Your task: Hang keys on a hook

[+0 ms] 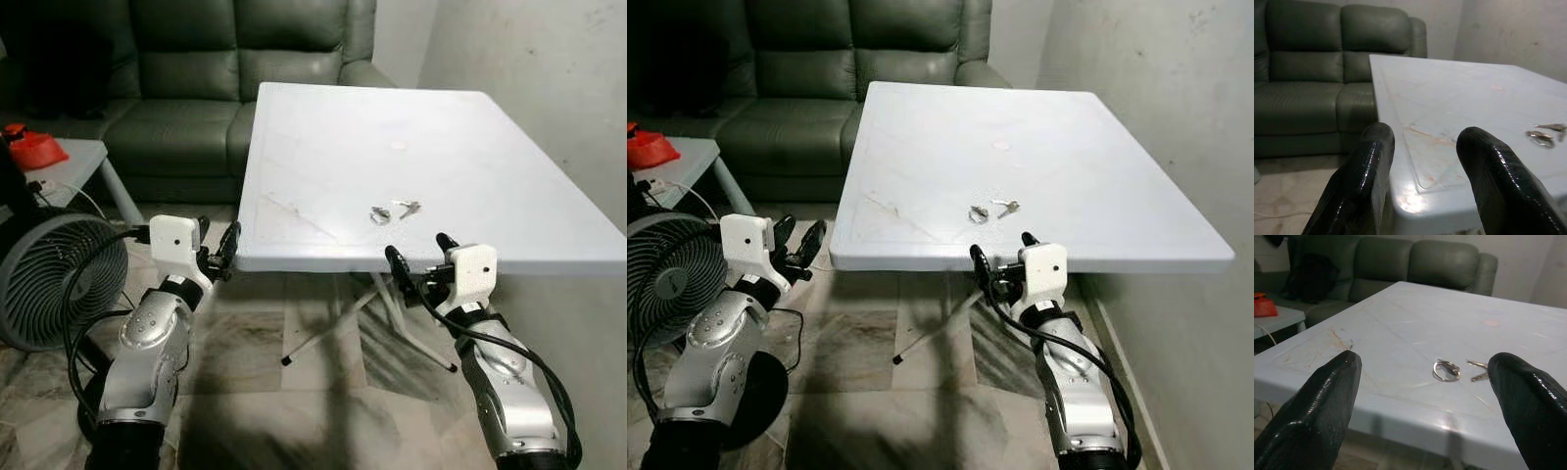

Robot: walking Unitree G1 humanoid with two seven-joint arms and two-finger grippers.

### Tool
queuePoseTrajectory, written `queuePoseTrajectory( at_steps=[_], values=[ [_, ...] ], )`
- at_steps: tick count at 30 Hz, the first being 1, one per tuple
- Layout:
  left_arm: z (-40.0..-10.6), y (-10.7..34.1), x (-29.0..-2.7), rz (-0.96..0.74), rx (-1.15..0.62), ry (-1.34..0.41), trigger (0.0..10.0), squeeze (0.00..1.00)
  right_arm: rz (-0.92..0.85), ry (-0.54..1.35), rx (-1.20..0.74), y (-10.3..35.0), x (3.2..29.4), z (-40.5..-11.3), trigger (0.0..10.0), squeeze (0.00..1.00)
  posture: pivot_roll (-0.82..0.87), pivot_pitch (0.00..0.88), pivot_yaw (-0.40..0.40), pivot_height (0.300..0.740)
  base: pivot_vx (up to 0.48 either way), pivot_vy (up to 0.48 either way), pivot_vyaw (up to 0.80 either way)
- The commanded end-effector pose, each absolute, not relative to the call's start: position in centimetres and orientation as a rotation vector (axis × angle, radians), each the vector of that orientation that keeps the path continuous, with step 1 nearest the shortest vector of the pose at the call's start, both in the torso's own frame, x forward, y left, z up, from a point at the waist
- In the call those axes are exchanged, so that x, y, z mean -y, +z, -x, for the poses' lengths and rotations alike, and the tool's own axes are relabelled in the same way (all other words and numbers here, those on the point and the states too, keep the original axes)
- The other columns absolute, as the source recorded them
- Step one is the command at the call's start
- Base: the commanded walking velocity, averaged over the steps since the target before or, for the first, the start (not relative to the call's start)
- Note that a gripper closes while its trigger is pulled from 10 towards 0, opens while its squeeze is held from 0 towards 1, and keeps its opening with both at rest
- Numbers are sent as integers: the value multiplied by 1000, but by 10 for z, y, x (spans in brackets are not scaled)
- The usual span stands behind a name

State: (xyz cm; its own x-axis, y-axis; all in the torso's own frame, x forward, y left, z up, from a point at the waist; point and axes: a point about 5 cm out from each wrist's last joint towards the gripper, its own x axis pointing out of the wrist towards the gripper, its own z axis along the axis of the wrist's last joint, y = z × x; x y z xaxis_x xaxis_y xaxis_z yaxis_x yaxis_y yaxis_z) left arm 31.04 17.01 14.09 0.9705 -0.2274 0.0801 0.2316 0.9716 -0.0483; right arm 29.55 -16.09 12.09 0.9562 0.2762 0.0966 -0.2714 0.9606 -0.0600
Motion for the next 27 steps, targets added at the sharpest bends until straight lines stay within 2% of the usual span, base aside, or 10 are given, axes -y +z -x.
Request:
queuePoseTrajectory(
  at_steps=[1, 15, 27],
  values=[
    [-311, 144, -168, 52, 79, -249, 10000, 0, 54, 285, 119, 126, 161, -295, 10000, 0, -62, 0, -17, 740, 416, 0, 0],
    [-312, 144, -167, 48, 81, -253, 10000, 0, 59, 294, 118, 126, 161, -296, 10000, 0, -62, 0, -19, 740, 405, 0, 0],
    [-311, 144, -163, 18, 104, -244, 10000, 0, 77, 312, 115, 126, 161, -296, 10000, 0, -62, 0, -30, 740, 0, 0, 0]
  ],
)
